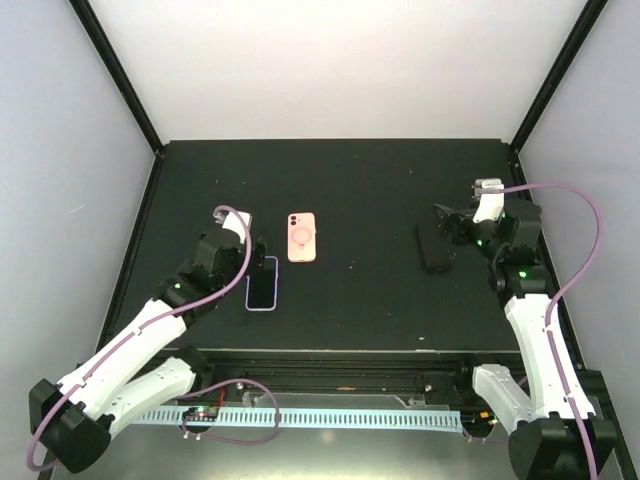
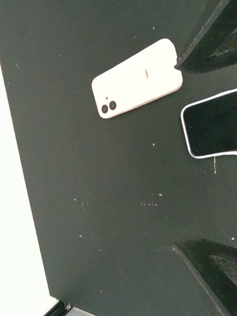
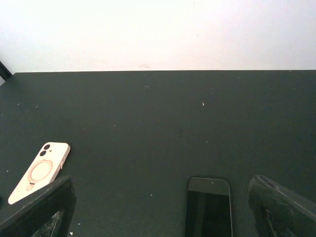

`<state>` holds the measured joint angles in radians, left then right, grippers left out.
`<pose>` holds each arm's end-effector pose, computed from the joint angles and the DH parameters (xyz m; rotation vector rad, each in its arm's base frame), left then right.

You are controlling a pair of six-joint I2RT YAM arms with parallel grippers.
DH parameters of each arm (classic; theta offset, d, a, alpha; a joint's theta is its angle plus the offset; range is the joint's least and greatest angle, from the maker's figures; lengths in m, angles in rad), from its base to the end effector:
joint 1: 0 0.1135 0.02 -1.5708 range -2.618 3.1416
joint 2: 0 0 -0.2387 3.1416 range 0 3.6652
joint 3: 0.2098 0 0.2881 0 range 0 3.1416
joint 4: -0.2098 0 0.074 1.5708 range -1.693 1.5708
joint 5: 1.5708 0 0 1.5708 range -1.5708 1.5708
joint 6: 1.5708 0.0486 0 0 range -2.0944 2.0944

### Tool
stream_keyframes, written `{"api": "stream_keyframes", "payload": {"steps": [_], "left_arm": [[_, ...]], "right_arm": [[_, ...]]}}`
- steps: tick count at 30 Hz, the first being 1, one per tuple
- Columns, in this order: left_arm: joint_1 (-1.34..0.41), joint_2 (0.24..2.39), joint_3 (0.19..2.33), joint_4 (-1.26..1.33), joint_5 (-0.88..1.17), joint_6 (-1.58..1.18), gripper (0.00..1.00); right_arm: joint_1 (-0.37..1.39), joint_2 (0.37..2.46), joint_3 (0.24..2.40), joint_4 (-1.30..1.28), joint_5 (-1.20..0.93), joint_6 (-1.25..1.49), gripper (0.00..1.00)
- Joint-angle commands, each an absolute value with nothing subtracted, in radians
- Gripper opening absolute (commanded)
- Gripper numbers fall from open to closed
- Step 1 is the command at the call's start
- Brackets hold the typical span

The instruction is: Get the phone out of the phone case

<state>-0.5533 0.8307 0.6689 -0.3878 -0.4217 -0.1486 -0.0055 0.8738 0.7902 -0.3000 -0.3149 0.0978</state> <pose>0.2212 -0.1132 0.2418 0.1715 2.0605 0.0173 0.2641 0.0136 0.2878 -0.1075 1.9494 0.3683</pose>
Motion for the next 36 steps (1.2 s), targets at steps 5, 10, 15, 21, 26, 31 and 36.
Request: {"api": "stream_keyframes", "payload": {"steps": [5, 10, 15, 21, 26, 31, 36], "left_arm": [[-0.535, 0.908, 0.761, -0.401, -0.257, -0.132, 0.97], [-0.532, 0.954, 0.793, -0.423, -0.109, -0.140, 0.99], [-0.535, 1.004, 0.850, -0.492, 0.023, -0.172, 0.99], [-0.536, 0.996, 0.821, -0.517, 0.050, -0.169, 0.99], [-0.535, 0.978, 0.815, -0.529, -0.030, -0.163, 0.99], [-0.535, 0.989, 0.809, -0.528, 0.024, -0.169, 0.99], [-0.535, 0.999, 0.815, -0.534, 0.038, -0.173, 0.99]], "right_arm": [[-0.022, 0.945, 0.921, -0.413, -0.297, -0.054, 0.98], [-0.025, 1.073, 1.053, -0.593, -0.272, -0.158, 0.99], [-0.027, 1.211, 1.140, -0.714, -0.258, -0.196, 1.00], [-0.029, 1.437, 1.271, -0.877, -0.263, -0.220, 1.00], [-0.030, 1.613, 1.377, -0.964, -0.223, -0.214, 0.98], [-0.030, 1.716, 1.393, -0.977, -0.172, -0.196, 0.97], [-0.030, 1.787, 1.368, -0.967, -0.136, -0.180, 0.97]]}}
